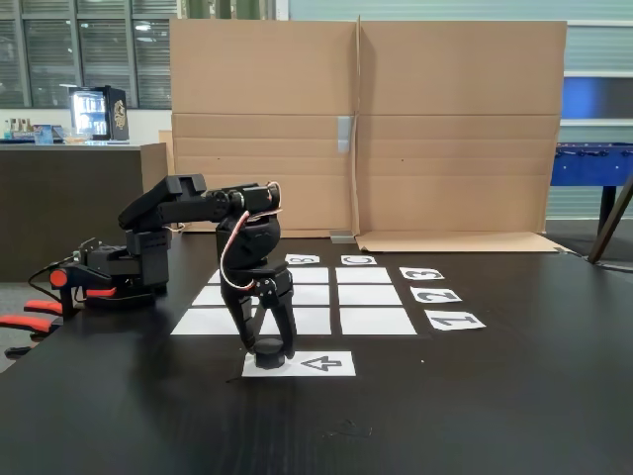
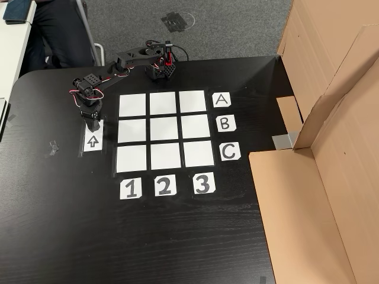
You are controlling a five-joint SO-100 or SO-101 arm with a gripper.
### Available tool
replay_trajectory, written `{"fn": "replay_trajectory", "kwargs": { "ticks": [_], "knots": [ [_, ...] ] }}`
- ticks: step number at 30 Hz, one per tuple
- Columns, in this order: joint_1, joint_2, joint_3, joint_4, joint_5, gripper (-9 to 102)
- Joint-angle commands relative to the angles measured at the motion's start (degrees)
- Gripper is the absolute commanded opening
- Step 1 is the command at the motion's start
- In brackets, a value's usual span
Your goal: Pick up a new token and place it in the grid on square A1.
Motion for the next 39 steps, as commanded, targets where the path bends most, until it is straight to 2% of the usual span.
{"fn": "replay_trajectory", "kwargs": {
  "ticks": [1, 7, 21, 32, 39],
  "knots": [
    [0.44, 0.44, -2.02, 0.35, -0.09, 20],
    [0.70, 0.35, -2.29, 0.35, -0.09, 19],
    [1.23, 0.35, -2.81, 0.35, 0.00, 7],
    [1.14, 5.45, -3.87, 2.20, 0.62, 8],
    [-0.53, 12.74, 1.14, 2.29, 0.88, 8]
  ]
}}
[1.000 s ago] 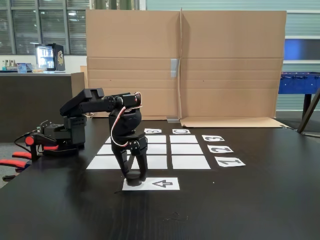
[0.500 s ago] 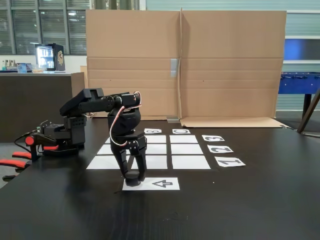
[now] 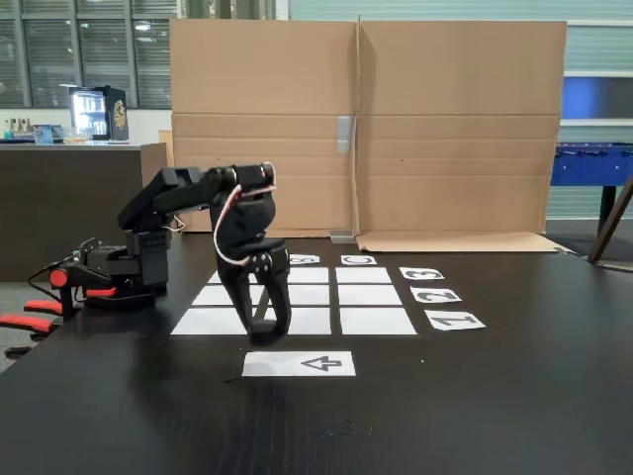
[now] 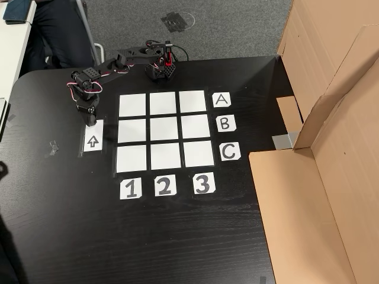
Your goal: Pick up a new token and place it in the grid on square A1.
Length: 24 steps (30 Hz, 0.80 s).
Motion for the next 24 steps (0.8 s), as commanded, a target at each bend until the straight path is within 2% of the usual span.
{"fn": "replay_trajectory", "kwargs": {
  "ticks": [1, 13, 24],
  "knots": [
    [-1.32, 7.29, 2.20, 0.35, 0.62, 8],
    [-7.91, 17.93, 17.49, 0.35, 0.79, 8],
    [-16.88, 34.45, 37.27, 0.18, 0.44, 9]
  ]
}}
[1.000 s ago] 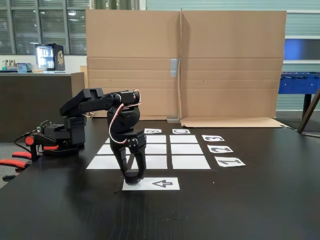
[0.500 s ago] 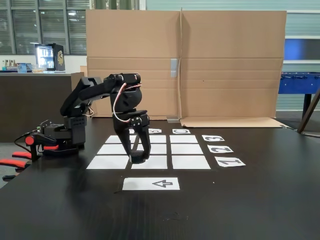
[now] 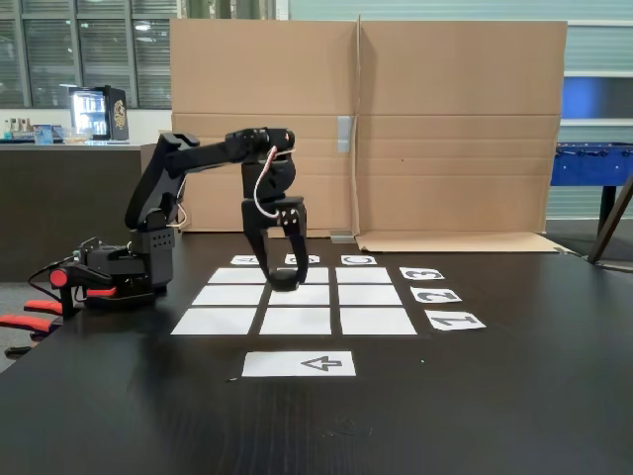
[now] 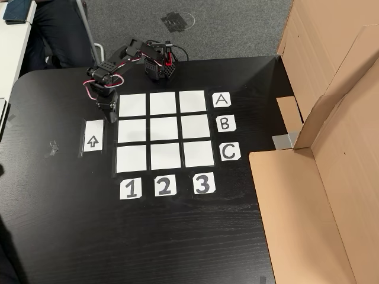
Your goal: Pick up a new token and place it in the grid on square A1.
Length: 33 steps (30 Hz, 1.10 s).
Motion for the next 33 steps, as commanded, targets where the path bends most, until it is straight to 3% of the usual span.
{"fn": "replay_trajectory", "kwargs": {
  "ticks": [1, 21, 33],
  "knots": [
    [-2.81, 8.70, 6.06, 0.09, 0.00, 9],
    [-2.55, 45.44, 50.45, -7.21, -1.32, 9],
    [3.08, 47.29, 61.35, -18.02, -2.11, 9]
  ]
}}
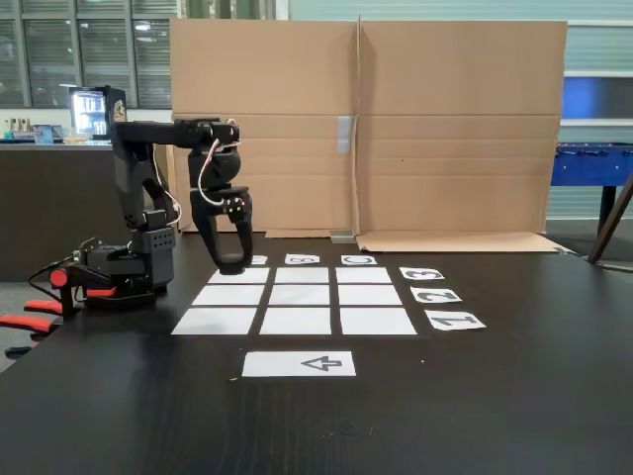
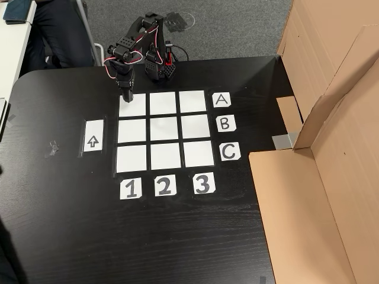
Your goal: Pick up a new token and place it in the grid on square A1.
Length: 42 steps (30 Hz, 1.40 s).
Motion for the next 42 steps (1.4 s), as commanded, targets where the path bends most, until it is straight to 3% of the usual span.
{"fn": "replay_trajectory", "kwargs": {
  "ticks": [1, 23, 42],
  "knots": [
    [0.97, 2.11, 2.20, -2.81, -0.26, 9],
    [4.04, 9.14, 20.74, -10.81, -4.66, 9],
    [6.86, 6.86, 23.82, -17.05, -4.83, 9]
  ]
}}
